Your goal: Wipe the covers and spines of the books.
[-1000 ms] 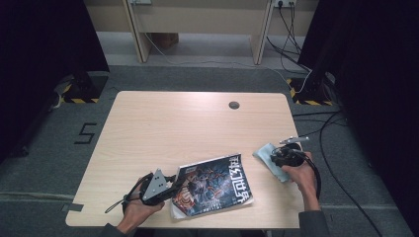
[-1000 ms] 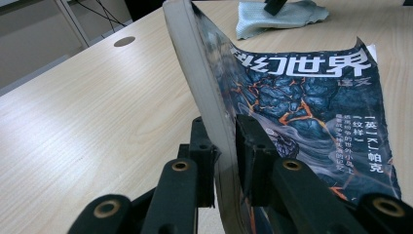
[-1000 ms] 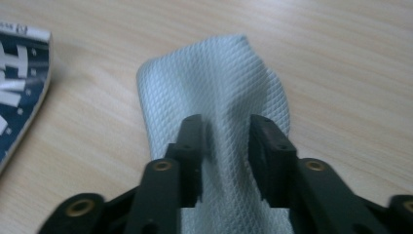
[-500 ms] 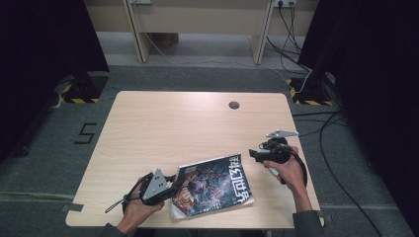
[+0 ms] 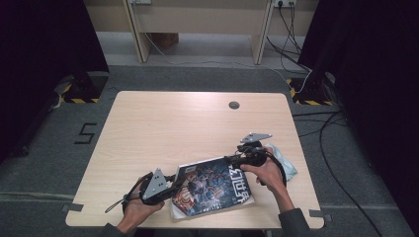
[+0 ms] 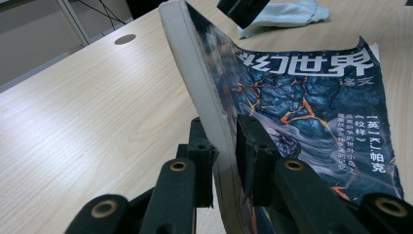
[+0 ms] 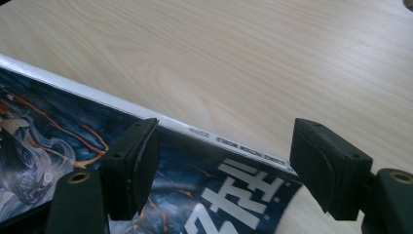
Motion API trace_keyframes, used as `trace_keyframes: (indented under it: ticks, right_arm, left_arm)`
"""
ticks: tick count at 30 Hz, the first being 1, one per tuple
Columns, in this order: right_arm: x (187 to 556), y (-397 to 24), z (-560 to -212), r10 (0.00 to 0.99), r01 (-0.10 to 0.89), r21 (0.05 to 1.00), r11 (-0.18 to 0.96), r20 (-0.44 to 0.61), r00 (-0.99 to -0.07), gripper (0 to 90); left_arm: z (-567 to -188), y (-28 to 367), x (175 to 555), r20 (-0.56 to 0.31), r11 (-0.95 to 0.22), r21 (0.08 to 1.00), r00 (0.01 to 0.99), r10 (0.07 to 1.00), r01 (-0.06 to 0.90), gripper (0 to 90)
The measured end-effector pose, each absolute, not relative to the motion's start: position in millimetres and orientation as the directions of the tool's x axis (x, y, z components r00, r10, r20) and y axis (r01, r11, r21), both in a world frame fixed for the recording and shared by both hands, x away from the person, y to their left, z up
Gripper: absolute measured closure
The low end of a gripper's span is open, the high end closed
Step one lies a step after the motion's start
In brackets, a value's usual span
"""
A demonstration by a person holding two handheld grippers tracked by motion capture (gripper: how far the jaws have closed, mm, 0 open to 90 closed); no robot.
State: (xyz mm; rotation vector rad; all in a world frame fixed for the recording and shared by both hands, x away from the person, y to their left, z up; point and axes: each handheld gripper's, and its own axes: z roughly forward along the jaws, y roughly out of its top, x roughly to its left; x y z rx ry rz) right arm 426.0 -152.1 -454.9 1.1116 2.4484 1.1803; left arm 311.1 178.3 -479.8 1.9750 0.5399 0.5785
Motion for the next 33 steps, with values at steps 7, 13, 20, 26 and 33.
trace_keyframes:
  ticks: [7, 13, 20, 26, 33]
  right_arm:
    - [423, -133, -458, 0.665, 0.511, 0.748, 0.424, 0.126, -0.736, 27.3]
    - [422, -117, -457, 0.623, 0.477, 0.759, 0.443, 0.122, -0.773, 27.2]
    - [420, -107, -458, 0.562, 0.447, 0.757, 0.477, 0.129, -0.817, 27.7]
    - [420, -100, -459, 0.543, 0.429, 0.752, 0.500, 0.114, -0.832, 26.6]
    - [419, -101, -458, 0.536, 0.424, 0.753, 0.504, 0.113, -0.837, 28.9]
  left_arm:
    - [-480, 179, 311, 0.169, -0.427, 0.895, 0.790, 0.589, 0.127, 76.7]
    - [-481, 180, 312, 0.165, -0.427, 0.895, 0.789, 0.591, 0.133, 76.1]
    - [-480, 179, 312, 0.168, -0.425, 0.896, 0.791, 0.589, 0.127, 76.0]
    - [-480, 179, 312, 0.167, -0.426, 0.896, 0.790, 0.590, 0.129, 76.0]
    - [-480, 179, 312, 0.171, -0.429, 0.895, 0.790, 0.589, 0.126, 76.0]
